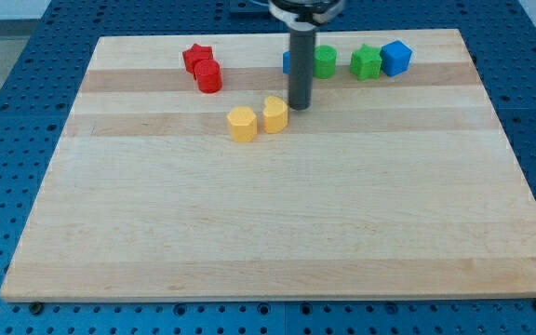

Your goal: Push the green star to the left of the blue triangle

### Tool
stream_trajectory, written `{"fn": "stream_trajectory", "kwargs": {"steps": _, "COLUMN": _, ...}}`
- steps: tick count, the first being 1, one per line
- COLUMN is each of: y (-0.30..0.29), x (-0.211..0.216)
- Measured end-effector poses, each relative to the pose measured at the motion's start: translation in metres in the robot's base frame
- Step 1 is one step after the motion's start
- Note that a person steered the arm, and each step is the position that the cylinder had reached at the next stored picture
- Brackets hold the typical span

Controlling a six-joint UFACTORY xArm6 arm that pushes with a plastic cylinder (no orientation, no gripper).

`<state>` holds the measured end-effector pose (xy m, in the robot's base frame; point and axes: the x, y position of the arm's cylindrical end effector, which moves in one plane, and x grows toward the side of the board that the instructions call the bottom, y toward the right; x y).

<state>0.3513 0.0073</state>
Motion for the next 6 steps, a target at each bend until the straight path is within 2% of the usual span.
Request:
{"fn": "stream_trajectory", "kwargs": {"steps": 1, "y": -0.031, "x": 0.016}}
{"fn": "stream_trajectory", "kwargs": {"steps": 2, "y": -0.031, "x": 0.031}}
{"fn": "stream_trajectory", "kwargs": {"steps": 3, "y": -0.033, "x": 0.022}}
{"fn": "stream_trajectory", "kwargs": {"steps": 4, "y": 0.003, "x": 0.005}}
{"fn": "stream_trajectory", "kwargs": {"steps": 6, "y": 0.164, "x": -0.033}}
